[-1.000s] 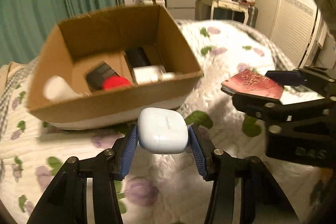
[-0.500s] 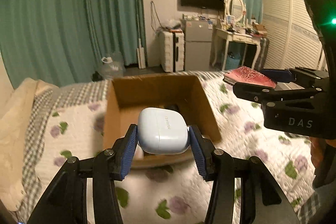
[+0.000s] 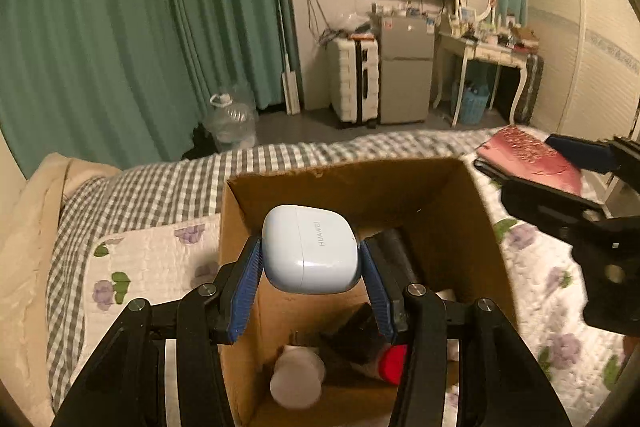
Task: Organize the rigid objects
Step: 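Lower the earbud case and pink card box into the box, opening both tools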
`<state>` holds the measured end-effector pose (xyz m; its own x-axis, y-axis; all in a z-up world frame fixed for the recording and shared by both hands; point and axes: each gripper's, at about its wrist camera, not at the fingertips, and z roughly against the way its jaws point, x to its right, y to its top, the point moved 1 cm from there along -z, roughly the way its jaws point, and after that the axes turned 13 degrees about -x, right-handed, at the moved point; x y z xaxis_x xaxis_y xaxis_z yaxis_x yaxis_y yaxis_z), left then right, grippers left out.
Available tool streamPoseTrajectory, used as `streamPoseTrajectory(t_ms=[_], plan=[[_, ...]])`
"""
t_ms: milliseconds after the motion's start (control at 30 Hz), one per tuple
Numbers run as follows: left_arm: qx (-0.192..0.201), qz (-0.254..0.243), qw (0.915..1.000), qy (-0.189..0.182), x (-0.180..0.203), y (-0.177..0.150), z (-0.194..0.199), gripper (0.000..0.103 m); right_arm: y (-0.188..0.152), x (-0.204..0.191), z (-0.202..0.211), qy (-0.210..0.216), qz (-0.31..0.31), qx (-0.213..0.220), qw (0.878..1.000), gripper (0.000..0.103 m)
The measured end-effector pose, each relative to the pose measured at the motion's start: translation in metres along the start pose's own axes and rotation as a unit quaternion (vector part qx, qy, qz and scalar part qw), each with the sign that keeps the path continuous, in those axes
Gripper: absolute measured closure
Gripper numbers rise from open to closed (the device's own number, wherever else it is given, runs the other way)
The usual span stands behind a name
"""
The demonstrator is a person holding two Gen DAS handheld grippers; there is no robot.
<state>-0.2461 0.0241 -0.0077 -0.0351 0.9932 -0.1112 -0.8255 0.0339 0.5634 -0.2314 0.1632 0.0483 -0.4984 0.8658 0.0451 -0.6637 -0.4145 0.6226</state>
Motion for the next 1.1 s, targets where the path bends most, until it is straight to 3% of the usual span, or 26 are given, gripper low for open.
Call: streamPoseTrajectory(t_ms=[267, 333, 700, 867, 933, 1000, 1100], plan=[[-0.021, -0.004, 0.9997, 0.010, 0.002, -0.008, -0.034, 0.048, -0.012, 0.008, -0.043, 0.013, -0.016, -0.024, 0.999, 0.030], [-0.012, -0.002, 0.9997, 0.021, 0.002, -0.008, -0.032, 0.040, -0.013, 0.009, -0.048, 0.014, -0.015, -0.028, 0.999, 0.030], [0.041, 0.046, 0.9975, 0.035, -0.038, -0.002, 0.013, 0.036, -0.001, -0.004, -0.039, 0.021, -0.012, -0.017, 1.000, 0.030], [0.049, 0.052, 0.9967, 0.040, -0.054, 0.001, 0.014, 0.036, 0.016, -0.027, -0.076, 0.033, -0.006, -0.034, 0.999, 0.045], [0.047, 0.052, 0.9966, 0.044, -0.058, -0.001, 0.011, 0.036, 0.019, -0.043, -0.099, 0.032, 0.013, -0.053, 0.998, 0.076], [0.044, 0.048, 0.9968, 0.046, -0.060, -0.005, 0.006, 0.036, 0.017, -0.053, -0.121, 0.020, 0.027, -0.072, 0.997, 0.077], [0.047, 0.043, 0.9967, 0.050, -0.061, -0.009, 0.004, 0.036, 0.009, -0.052, -0.125, 0.046, 0.014, -0.072, 0.996, 0.077]])
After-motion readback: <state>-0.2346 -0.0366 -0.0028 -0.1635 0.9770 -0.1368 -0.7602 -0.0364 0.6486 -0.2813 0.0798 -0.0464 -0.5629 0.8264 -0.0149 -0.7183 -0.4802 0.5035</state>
